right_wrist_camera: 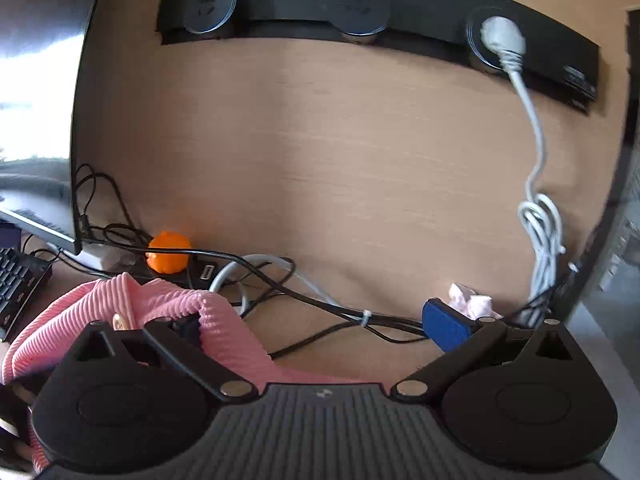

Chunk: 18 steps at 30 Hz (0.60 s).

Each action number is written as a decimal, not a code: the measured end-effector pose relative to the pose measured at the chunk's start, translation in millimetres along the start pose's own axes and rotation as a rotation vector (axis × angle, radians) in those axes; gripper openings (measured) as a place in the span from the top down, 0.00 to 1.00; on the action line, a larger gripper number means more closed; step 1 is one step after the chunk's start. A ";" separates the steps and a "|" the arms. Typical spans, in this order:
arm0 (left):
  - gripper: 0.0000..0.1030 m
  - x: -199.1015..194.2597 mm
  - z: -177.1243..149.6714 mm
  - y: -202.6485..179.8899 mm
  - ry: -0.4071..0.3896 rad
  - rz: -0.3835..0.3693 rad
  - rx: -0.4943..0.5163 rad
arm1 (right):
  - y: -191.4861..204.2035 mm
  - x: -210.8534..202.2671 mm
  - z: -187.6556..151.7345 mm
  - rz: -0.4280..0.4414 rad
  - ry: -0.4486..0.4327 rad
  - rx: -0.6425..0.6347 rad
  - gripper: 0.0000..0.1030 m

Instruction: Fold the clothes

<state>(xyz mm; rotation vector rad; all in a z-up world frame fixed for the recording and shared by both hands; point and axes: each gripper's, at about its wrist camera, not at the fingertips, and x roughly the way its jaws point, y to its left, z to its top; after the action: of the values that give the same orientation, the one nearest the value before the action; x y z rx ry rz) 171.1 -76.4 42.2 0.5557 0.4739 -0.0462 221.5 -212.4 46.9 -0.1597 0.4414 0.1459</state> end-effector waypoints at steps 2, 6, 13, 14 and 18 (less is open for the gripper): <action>0.00 19.5 -3.9 -5.5 0.019 0.045 0.029 | 3.2 2.8 -4.5 -0.012 0.008 -0.024 0.00; 0.00 43.0 -17.0 8.0 0.096 0.109 -0.008 | 8.9 15.1 -24.5 -0.085 0.057 -0.117 0.00; 0.00 13.5 -18.9 34.0 0.066 0.176 -0.043 | 19.8 -6.9 -32.9 -0.116 0.038 -0.157 0.00; 0.00 -7.4 -12.5 44.2 0.026 0.188 -0.049 | 19.7 -23.7 -24.9 -0.112 0.003 -0.158 0.00; 0.00 -125.5 12.5 101.2 -0.151 0.133 -0.136 | 7.3 -130.0 24.6 0.008 -0.159 -0.122 0.00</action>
<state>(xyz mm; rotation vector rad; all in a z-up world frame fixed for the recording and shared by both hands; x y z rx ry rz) 81.5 -7.3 157.7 0.4455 0.2901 0.0707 114.2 -214.5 124.6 -0.2637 0.2748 0.1922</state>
